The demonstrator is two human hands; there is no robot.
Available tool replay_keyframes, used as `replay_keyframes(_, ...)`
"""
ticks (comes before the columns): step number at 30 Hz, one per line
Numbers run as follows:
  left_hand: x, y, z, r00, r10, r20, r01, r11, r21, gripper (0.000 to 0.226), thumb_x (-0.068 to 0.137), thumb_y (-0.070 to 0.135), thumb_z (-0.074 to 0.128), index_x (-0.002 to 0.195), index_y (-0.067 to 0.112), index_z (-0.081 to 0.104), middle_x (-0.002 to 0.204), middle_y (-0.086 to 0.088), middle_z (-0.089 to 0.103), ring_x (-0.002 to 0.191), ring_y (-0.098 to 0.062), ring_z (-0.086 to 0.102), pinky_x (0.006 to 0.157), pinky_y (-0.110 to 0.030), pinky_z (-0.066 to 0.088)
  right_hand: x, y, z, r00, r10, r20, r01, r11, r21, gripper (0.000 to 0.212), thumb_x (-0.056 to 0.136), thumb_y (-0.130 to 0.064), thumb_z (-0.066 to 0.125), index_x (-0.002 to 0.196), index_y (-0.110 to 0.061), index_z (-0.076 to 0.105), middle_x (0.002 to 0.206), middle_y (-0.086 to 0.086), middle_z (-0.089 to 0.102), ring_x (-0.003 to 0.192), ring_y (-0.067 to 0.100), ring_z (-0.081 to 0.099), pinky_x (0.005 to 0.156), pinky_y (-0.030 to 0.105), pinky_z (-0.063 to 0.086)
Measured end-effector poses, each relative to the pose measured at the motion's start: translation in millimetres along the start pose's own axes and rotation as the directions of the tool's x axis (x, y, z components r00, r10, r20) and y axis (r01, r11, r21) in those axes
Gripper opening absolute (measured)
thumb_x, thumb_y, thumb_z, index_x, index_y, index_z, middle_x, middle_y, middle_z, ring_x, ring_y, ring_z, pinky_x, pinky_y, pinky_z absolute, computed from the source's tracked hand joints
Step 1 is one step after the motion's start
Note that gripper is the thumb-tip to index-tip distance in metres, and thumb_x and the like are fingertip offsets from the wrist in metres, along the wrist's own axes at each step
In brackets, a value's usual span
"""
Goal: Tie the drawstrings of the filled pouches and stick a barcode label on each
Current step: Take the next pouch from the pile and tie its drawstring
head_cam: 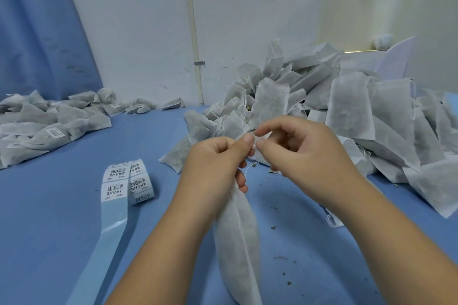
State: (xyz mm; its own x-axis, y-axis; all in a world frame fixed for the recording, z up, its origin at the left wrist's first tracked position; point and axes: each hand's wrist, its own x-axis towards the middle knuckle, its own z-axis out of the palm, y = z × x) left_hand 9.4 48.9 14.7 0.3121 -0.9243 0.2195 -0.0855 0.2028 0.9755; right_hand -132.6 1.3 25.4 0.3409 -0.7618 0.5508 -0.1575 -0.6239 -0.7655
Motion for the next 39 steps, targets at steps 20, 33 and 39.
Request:
replay_keyframes(20,1.2,-5.9,0.3,0.993,0.111,0.051,-0.108,0.992,-0.068,0.037,0.095,0.031,0.062,0.059,0.022,0.063,0.051,0.001,0.051,0.04,-0.013,0.045,0.044,-0.027,0.043,-3.4,-14.0,0.7,0.973,0.183,0.141,-0.215,0.941,0.26,0.011,0.085,-0.005,0.069,0.088,-0.013,0.076,0.076,0.01,0.074,0.068,0.012,0.069,0.059,0.018,0.053)
replay_keyframes(33,0.6,-6.2,2.1,0.985,0.172,-0.017,-0.17,0.981,0.095,0.035,0.093,0.033,0.063,0.069,0.007,0.06,0.042,0.002,0.05,0.034,-0.012,0.047,0.042,-0.019,0.041,-5.5,-10.9,5.5,0.999,0.041,-0.007,-0.042,0.99,-0.131,0.015,0.086,-0.015,0.069,0.083,-0.026,0.078,0.065,0.001,0.063,0.056,0.01,0.051,0.055,0.021,0.043)
replay_keyframes(39,1.5,-6.4,-1.0,0.975,0.219,-0.026,-0.205,0.943,0.261,0.032,0.091,0.034,0.065,0.066,0.016,0.061,0.042,0.008,0.052,0.038,-0.007,0.046,0.044,-0.017,0.038,-4.6,-7.4,7.0,0.996,0.075,0.037,-0.065,0.974,-0.215,0.015,0.087,-0.014,0.067,0.077,-0.02,0.077,0.064,0.001,0.063,0.057,0.009,0.052,0.056,0.022,0.042)
